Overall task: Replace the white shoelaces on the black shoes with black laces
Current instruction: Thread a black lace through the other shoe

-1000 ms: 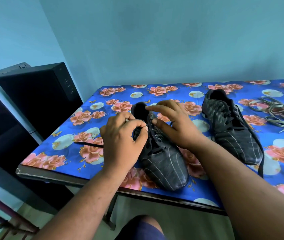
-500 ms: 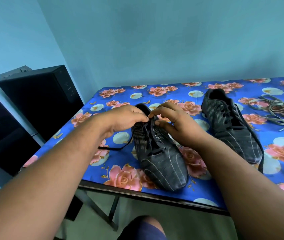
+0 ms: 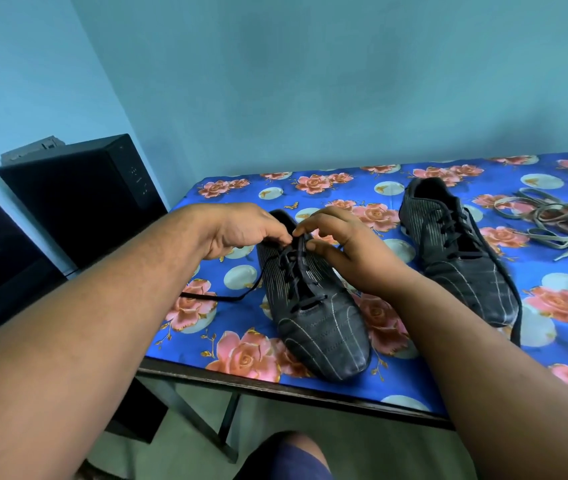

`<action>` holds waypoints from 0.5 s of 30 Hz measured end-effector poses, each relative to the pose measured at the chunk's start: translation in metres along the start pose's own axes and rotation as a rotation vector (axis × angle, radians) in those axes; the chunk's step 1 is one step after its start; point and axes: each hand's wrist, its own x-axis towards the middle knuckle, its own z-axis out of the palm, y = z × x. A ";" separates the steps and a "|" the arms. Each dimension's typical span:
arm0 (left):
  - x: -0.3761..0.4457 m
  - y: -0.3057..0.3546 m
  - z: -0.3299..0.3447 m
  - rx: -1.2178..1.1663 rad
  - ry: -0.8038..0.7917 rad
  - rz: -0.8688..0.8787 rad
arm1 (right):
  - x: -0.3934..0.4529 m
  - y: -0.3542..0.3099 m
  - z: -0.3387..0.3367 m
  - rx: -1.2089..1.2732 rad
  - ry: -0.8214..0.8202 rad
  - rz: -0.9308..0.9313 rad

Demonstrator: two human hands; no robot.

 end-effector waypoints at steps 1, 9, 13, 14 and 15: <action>-0.001 0.003 0.001 0.012 -0.007 -0.017 | 0.000 0.000 0.000 0.001 0.002 0.001; -0.004 0.009 0.003 -0.006 -0.046 -0.082 | -0.001 0.001 0.000 0.018 0.002 0.013; -0.007 0.002 0.003 -0.010 -0.035 0.004 | -0.002 0.002 -0.002 0.012 0.007 0.024; -0.008 -0.001 0.003 0.006 -0.036 0.046 | -0.002 0.002 -0.002 0.007 0.011 0.024; -0.008 -0.003 0.003 0.024 -0.021 0.087 | -0.002 0.002 -0.003 0.002 0.015 0.023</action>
